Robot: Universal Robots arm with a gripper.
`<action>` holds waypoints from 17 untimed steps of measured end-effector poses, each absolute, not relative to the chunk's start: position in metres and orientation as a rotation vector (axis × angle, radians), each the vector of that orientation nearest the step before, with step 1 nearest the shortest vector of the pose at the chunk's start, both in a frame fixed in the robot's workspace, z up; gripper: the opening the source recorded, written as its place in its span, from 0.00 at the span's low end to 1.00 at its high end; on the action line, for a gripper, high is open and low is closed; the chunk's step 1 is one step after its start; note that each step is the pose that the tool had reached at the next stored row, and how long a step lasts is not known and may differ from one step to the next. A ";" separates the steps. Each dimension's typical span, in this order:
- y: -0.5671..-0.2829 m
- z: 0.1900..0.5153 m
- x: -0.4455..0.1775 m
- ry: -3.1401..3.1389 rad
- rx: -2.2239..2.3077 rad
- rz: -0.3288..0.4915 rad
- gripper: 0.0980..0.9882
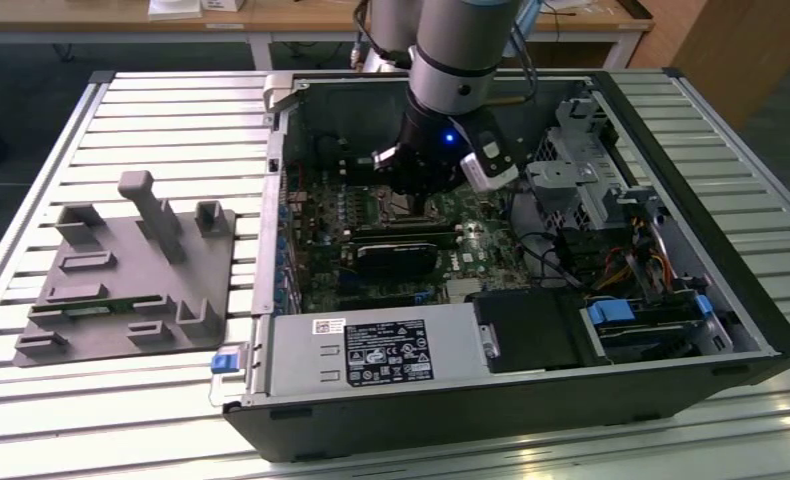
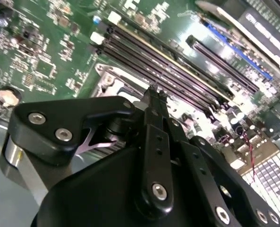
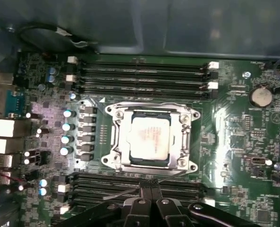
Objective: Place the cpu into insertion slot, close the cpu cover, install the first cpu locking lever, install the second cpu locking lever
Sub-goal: 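Install the second cpu locking lever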
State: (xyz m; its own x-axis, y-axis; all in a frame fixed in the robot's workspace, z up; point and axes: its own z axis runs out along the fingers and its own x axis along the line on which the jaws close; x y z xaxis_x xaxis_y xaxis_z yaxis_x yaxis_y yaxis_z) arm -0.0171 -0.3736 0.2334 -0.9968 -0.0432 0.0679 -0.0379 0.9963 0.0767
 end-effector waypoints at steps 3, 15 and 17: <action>-0.374 0.233 -0.025 -3.069 0.063 -0.120 0.01; -0.377 0.232 -0.040 -3.070 0.040 -0.140 0.01; -0.377 0.231 -0.041 -3.070 0.037 -0.140 0.01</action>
State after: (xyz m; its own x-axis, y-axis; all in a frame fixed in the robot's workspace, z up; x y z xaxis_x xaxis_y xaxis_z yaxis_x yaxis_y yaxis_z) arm -0.0406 -0.3766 0.2308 -0.9974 -0.0273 0.0672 -0.0210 0.9955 0.0919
